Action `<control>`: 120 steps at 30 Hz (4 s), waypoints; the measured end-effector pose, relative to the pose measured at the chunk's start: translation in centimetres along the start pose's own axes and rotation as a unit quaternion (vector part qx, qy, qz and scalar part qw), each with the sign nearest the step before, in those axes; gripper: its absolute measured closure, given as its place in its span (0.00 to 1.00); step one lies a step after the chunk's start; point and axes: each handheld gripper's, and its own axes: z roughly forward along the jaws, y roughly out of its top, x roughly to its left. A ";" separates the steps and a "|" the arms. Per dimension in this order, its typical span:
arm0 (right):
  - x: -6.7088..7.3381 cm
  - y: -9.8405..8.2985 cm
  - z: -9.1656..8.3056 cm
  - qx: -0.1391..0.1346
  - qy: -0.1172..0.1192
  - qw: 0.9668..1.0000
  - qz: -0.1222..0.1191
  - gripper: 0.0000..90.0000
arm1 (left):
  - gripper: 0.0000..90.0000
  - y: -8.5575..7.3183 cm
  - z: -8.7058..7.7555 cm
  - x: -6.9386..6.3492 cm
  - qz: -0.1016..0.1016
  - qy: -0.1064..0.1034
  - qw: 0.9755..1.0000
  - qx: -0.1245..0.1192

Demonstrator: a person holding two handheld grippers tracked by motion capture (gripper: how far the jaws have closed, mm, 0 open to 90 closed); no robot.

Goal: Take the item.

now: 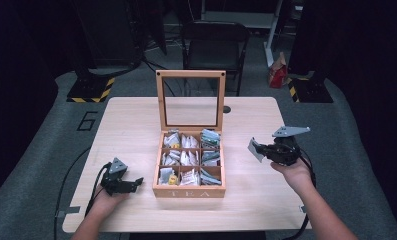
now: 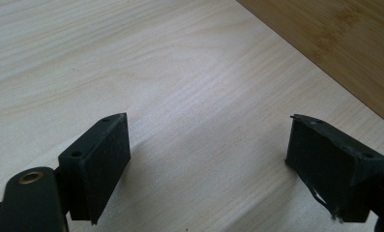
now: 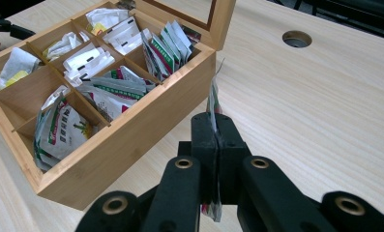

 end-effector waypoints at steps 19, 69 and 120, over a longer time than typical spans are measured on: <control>0.1 -2.2 1.7 0.015 -0.017 1.000 -0.002 0.99 | 0.17 0.0 0.0 0.0 -0.002 -0.001 1.000 0.000; 1.4 -6.9 6.0 0.043 -0.041 0.998 0.004 0.96 | 0.17 0.0 0.0 0.0 -0.003 -0.001 1.000 0.000; 3.2 -7.5 7.8 0.076 -0.010 0.997 -0.010 0.57 | 0.17 0.0 0.0 0.0 -0.001 -0.001 1.000 0.000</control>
